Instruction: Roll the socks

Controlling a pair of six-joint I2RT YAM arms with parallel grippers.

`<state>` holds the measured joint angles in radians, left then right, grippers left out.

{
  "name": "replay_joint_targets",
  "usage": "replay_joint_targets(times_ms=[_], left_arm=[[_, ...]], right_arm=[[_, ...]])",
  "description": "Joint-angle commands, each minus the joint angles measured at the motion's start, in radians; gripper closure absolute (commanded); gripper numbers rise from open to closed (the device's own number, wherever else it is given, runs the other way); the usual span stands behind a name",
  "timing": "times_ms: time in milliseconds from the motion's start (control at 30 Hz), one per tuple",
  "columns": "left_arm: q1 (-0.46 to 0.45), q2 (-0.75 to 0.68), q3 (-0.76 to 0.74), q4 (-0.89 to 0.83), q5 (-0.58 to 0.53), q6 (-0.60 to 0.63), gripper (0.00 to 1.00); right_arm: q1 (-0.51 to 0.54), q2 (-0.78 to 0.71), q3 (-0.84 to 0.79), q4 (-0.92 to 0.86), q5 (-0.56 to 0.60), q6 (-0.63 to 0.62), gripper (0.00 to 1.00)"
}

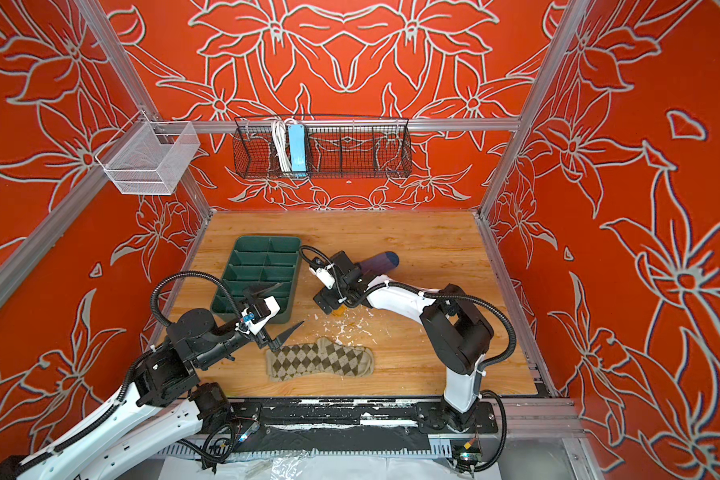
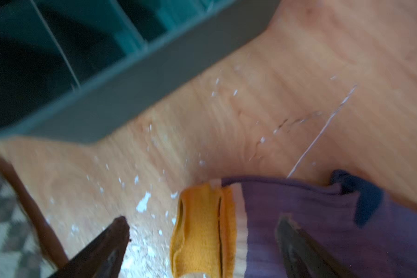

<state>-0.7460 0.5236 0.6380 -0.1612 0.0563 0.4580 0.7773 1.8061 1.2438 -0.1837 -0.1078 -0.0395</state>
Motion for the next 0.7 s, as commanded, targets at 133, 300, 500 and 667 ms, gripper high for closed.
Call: replay_joint_targets(times_ms=[133,300,500,667], left_arm=[[0.000,0.090,0.063,0.008,-0.138,-0.209,0.01],[0.002,0.229,0.174,-0.089,-0.170,-0.286,0.02],[0.002,0.279,0.177,-0.066,-0.191,-0.313,0.02],[0.002,0.275,0.158,-0.035,-0.205,-0.316,0.02]], right_arm=[[-0.159,-0.062,0.125,-0.289,0.058,0.499,0.02],[-0.366,-0.050,0.095,-0.334,-0.098,0.776,0.05],[-0.394,0.091,0.218,-0.359,-0.068,0.692,0.03],[-0.403,0.228,0.331,-0.373,-0.076,0.657,0.02]])
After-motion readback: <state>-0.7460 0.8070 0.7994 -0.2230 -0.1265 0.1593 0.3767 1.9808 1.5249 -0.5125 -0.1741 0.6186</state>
